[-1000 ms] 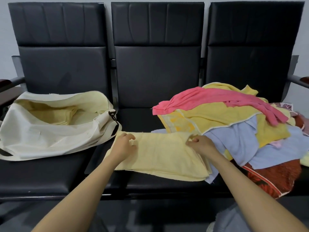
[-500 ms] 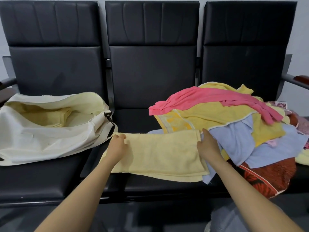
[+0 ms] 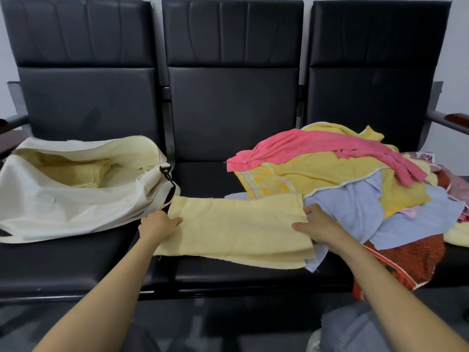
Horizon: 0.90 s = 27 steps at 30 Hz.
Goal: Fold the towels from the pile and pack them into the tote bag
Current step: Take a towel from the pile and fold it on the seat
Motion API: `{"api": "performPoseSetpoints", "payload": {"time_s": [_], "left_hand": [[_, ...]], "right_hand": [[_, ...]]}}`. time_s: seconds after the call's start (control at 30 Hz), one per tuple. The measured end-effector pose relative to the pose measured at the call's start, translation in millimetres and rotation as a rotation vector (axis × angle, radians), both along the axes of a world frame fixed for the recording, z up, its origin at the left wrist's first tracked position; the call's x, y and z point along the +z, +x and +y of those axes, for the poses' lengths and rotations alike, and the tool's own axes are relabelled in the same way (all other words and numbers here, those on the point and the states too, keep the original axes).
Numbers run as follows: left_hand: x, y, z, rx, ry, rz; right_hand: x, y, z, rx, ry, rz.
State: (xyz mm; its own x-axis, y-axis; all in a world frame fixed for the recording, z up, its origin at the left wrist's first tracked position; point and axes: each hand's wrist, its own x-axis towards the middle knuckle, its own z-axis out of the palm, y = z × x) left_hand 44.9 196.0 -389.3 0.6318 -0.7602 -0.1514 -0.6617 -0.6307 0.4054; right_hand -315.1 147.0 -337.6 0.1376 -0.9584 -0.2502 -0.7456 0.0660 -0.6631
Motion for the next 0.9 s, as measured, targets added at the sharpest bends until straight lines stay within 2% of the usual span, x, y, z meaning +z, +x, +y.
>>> {"api": "performPoseSetpoints", "payload": {"time_s": [0.1,0.17,0.23,0.3,0.4,0.5,0.6,0.67,0.73,0.8,0.9], "left_hand": [[4.6,-5.6,3.0,-0.033,-0.104,0.062],[8.4,-9.4,4.5,-0.037,-0.143,0.118],[11.4,-8.8,6.5,-0.059,-0.156,0.181],[14.4,-4.8,11.6,-0.054,-0.151,0.308],[17.4,3.0,20.2,-0.023,-0.217,0.533],[31.2,6.2,33.6,0.073,-0.322,0.858],[46.6,13.3,48.6,0.119,-0.289,1.085],[48.0,20.4,59.3,0.158,-0.276,1.107],[45.0,23.9,67.3,0.181,-0.302,0.988],[42.7,24.3,70.6,0.163,-0.415,0.848],[53.8,16.5,72.9,0.108,-0.612,0.772]], "right_hand": [[-8.0,2.5,8.6,0.128,-0.12,0.436],[-11.2,11.8,13.8,0.162,-0.255,0.555],[-13.4,23.4,16.6,0.227,-0.423,0.504],[-16.4,37.9,19.4,0.357,-0.505,0.381],[-23.7,61.0,23.3,0.572,-0.364,0.297],[-33.2,83.6,26.2,0.732,-0.275,0.436],[-40.7,102.0,29.3,0.807,-0.249,0.504],[-42.2,114.2,33.6,0.853,-0.24,0.498],[-41.8,123.0,37.4,0.888,-0.259,0.507],[-41.9,129.2,40.3,0.912,-0.293,0.509],[-46.6,134.5,43.8,0.939,-0.307,0.477]]}}
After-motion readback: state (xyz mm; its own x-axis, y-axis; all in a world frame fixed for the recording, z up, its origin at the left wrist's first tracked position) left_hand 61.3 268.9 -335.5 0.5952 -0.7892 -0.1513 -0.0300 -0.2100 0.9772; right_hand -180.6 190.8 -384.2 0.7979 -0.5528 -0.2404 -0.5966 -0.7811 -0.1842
